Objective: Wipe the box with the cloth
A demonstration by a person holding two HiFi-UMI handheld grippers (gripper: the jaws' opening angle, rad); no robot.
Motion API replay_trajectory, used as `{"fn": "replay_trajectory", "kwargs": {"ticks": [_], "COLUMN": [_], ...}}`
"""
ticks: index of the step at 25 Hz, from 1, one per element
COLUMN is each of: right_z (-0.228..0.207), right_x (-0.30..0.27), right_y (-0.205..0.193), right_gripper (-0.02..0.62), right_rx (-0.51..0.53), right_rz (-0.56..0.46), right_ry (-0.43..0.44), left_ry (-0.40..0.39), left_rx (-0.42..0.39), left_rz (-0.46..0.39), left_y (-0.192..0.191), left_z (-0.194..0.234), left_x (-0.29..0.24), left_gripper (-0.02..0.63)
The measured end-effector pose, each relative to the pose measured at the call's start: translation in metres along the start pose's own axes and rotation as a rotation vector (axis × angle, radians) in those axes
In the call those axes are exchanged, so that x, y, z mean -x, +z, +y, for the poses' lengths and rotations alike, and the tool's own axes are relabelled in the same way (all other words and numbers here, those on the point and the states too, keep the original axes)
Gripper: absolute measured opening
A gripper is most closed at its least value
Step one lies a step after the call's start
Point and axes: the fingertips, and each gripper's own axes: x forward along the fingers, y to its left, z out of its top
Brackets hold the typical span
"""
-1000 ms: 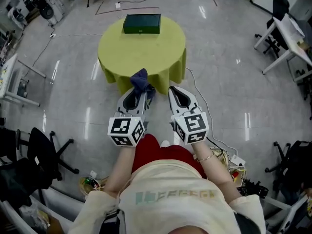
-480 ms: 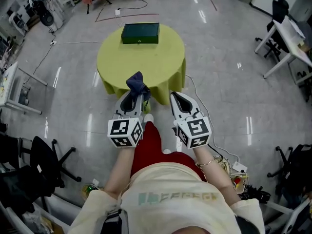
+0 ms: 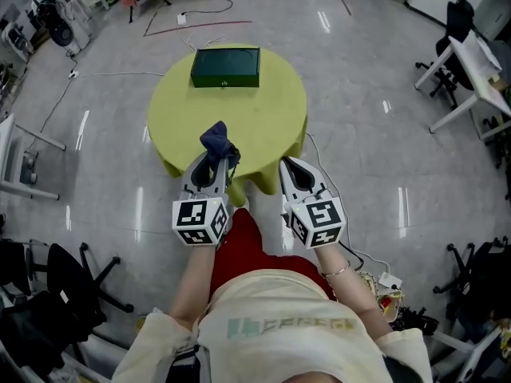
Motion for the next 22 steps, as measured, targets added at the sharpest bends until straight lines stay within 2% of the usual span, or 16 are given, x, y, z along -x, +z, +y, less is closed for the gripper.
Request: {"fn": "replay_trajectory", "kwargs": {"ticks": [10,22], "right_z": [-0.018,-0.038], "right_x": [-0.139,-0.248], "right_y": [0.013,0.030], "right_gripper": [0.038,0.040], "right_rx": [-0.038,-0.043], "right_rz": [0.065,0.116], "right_ry": [-0.025,-0.114], "left_ry": [-0.029,-0.110], "left_rx": [0.012,0.030], "left_rz": [0.068,0.114], "left_y": [0.015,0.028], "left_z": [0.088,0.158], "left_x": [-0.101,-0.194], "left_gripper": [0.094,0.094]}}
